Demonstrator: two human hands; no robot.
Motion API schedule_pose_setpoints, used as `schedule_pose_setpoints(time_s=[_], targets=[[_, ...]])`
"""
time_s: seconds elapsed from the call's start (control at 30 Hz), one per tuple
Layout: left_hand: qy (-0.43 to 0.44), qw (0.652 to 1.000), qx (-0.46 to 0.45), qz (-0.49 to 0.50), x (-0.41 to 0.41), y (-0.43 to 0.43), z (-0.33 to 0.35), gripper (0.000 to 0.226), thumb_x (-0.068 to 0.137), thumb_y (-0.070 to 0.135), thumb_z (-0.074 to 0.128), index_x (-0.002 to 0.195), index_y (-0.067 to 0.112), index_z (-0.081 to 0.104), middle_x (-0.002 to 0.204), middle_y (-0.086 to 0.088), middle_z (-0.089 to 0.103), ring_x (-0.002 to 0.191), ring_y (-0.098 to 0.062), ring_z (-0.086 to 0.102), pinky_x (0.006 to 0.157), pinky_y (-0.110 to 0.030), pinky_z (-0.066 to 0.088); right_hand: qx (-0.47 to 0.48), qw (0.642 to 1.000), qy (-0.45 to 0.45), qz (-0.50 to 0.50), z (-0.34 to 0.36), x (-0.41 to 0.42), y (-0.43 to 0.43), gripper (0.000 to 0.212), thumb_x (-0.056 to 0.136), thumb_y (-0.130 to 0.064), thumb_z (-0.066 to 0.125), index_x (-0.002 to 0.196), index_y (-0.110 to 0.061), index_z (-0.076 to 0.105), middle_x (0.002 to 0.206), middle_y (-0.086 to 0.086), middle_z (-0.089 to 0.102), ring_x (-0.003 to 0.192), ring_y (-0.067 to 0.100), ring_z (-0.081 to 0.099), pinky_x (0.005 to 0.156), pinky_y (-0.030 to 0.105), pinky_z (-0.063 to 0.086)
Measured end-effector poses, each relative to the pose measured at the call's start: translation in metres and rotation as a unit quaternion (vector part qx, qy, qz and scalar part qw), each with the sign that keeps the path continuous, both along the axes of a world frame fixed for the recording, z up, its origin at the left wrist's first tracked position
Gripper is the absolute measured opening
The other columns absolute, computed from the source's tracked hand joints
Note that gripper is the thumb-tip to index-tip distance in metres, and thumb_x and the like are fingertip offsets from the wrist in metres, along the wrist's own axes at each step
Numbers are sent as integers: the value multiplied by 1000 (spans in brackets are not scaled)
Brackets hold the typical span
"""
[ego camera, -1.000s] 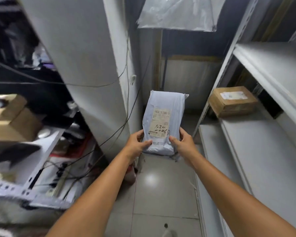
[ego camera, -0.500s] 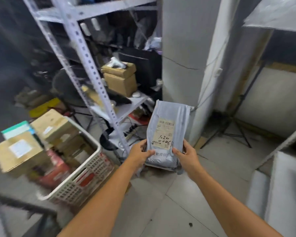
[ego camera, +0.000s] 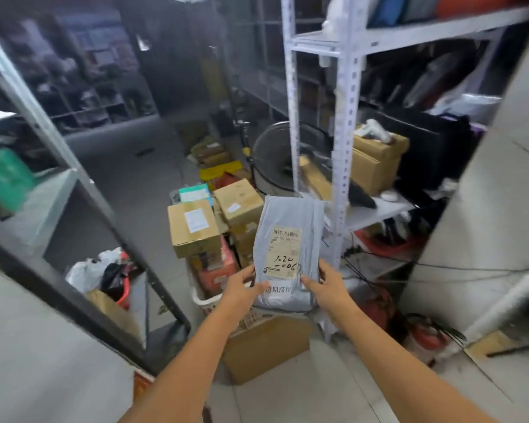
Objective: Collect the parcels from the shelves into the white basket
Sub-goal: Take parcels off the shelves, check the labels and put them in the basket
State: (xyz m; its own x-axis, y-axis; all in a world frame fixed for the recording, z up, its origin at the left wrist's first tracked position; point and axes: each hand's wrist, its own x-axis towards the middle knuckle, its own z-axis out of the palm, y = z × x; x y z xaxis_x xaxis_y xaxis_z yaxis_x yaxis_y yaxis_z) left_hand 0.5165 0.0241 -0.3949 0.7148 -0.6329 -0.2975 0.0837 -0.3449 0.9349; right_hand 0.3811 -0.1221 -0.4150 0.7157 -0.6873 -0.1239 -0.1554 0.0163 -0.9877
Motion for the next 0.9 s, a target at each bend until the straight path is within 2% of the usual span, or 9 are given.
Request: schedule_pose_setpoints(time_s=[0.07,0.13,0.23,0.37,0.47,0.6,0.7,0.8,0.9], targets=[[-10,999,-17,28,34,8,1,49,84,14,72,125,35,55,107,24,62,93,8,57,72,-19,53,-1,999,8,34,4,44,-2,45,91,-8,63,135,-14,52,120,-4,64,116,18,59,89,21,52],[-7,998,-39,45,71,13,3,45,85,10,70,120,35,57,105,24,66,92,8,60,73,-19,54,7,998,14,58,7,92,-4,48,92,-9,63,137,-17,49,125,-2,63,117,18,58,98,36,49],[-6,995,-50,80,126,16,6,40,86,4,68,105,38,61,93,25,69,86,5,66,70,-19,56,3,996,6,92,12,159,-8,41,91,-10,64,129,-23,53,120,-4,65,110,14,62,87,31,53],[-16,992,-48,119,197,18,4,33,87,5,67,108,30,64,107,6,71,94,-12,67,77,-32,58,3,992,-4,124,14,244,-14,39,90,-6,64,123,-27,56,113,-9,66,98,1,64,76,19,55],[-21,988,-39,148,242,16,1,35,87,3,66,119,17,62,113,-1,69,97,-16,65,76,-27,55,3,989,8,150,10,301,-20,41,89,-6,64,125,-23,55,115,-5,65,103,9,63,84,25,54],[-24,983,-22,179,297,9,-9,41,88,4,64,128,13,59,117,-4,67,97,-15,63,69,-20,53,9,982,27,187,-2,371,-32,40,90,-8,64,125,-23,53,105,-12,62,91,-5,59,62,6,49],[-36,978,-10,204,331,2,-16,45,87,2,65,129,15,58,115,1,66,97,-14,62,64,-14,52,33,975,39,216,-16,418,-42,39,89,-8,63,122,-28,54,101,-16,64,87,-5,64,60,10,51],[-29,970,3,243,358,-6,-26,50,86,3,67,132,17,55,118,2,64,101,-11,61,81,-24,54,43,966,56,248,-25,457,-51,41,90,-9,62,125,-27,54,98,-21,64,79,-7,66,58,15,53],[-11,965,29,261,382,-13,-37,51,85,5,69,133,15,55,124,-3,63,111,-16,59,97,-38,50,58,959,70,267,-29,482,-60,41,91,-7,60,130,-19,54,110,-7,67,89,6,68,58,23,58]])
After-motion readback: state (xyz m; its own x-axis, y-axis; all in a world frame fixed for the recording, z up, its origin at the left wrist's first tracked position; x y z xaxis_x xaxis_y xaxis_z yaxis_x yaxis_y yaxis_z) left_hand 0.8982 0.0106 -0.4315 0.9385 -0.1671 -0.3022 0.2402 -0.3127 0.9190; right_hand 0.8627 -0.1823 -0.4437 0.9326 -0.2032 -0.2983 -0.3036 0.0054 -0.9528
